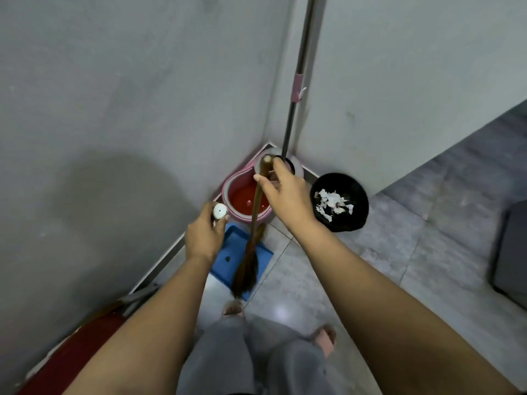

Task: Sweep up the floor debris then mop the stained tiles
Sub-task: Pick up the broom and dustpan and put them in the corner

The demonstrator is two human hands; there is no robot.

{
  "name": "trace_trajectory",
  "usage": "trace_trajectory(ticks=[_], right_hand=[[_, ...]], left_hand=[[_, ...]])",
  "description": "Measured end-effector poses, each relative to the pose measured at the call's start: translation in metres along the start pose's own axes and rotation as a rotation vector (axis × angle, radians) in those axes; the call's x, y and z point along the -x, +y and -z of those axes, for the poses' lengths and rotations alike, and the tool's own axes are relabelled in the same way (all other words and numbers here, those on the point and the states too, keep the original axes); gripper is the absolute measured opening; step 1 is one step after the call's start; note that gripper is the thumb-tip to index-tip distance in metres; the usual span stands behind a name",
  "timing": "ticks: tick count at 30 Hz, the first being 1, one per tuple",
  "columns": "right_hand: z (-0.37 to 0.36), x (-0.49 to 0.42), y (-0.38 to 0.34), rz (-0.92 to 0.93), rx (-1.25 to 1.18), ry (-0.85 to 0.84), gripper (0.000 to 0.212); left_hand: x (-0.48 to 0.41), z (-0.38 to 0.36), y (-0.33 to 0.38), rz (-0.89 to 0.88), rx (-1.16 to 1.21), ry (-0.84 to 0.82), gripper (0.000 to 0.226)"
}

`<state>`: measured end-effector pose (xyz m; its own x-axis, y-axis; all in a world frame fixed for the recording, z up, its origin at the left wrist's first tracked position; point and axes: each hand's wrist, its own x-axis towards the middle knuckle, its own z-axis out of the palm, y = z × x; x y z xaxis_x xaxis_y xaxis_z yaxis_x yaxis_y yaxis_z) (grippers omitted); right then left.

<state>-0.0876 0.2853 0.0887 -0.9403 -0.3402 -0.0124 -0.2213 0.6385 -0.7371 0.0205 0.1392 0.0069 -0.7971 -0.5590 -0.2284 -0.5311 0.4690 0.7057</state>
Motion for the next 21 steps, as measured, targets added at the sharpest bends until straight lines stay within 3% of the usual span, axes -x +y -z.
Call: trace_trajectory(ticks=[8,14,21], right_hand=[[-0.066,-0.017,-0.021,-0.014,-0.086,0.057,0.024],[-0.11,-0.031,-0.034,0.024,-0.046,0.034,0.021],[-0.157,-0.061,-0.07,0.09,0.019,-0.159,0.023]], left_hand=[[-0.044,0.044,-0.05,0.061,-0.077,0.049,0.023],[-0.073,0.071,-0.073,0.085,-0.226,0.104,0.033],[-0.076,0.079,-0.097,0.071,-0.439,-0.05,0.077]])
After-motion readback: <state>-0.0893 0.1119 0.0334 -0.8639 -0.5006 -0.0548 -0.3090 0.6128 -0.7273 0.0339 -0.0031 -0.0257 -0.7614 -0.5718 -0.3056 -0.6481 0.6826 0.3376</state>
